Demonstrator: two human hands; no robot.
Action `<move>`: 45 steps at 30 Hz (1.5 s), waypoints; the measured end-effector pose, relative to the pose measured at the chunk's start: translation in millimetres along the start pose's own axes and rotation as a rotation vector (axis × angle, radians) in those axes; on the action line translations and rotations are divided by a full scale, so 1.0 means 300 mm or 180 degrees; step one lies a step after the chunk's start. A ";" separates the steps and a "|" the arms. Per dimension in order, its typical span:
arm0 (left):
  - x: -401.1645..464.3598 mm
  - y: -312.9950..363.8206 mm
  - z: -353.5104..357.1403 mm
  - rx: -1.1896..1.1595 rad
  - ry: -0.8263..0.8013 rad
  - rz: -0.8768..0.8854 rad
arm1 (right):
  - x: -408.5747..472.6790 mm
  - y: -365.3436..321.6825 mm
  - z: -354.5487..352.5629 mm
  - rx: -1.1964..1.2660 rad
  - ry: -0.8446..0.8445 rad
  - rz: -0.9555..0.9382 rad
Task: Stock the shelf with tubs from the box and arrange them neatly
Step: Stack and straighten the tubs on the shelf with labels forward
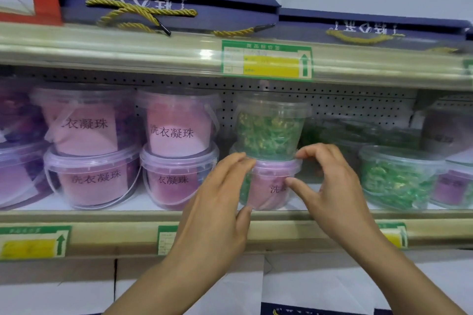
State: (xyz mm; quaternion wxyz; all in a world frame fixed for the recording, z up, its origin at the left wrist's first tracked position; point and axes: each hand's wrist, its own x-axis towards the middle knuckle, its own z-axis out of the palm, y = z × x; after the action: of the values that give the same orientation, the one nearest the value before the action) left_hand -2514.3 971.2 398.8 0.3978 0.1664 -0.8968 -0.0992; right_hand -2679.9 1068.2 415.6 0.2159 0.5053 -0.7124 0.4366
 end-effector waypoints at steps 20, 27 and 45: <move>0.102 0.047 -0.070 -0.0036 0.0093 0.0026 | 0.202 -0.011 0.000 0.3156 -0.0487 0.1604; 0.086 0.044 -0.056 -0.0257 0.0073 -0.0413 | 0.136 -0.009 0.009 0.2093 -0.0173 0.0984; 0.073 0.061 -0.024 -0.0127 -0.0019 -0.0262 | 0.159 0.041 0.029 0.2622 -0.0755 0.0904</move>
State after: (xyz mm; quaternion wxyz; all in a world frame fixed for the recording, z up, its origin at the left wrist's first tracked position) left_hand -2526.7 979.5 424.2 0.3940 0.1949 -0.8882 -0.1338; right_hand -2708.7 1037.0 441.8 -0.1485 0.4929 -0.5612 0.6481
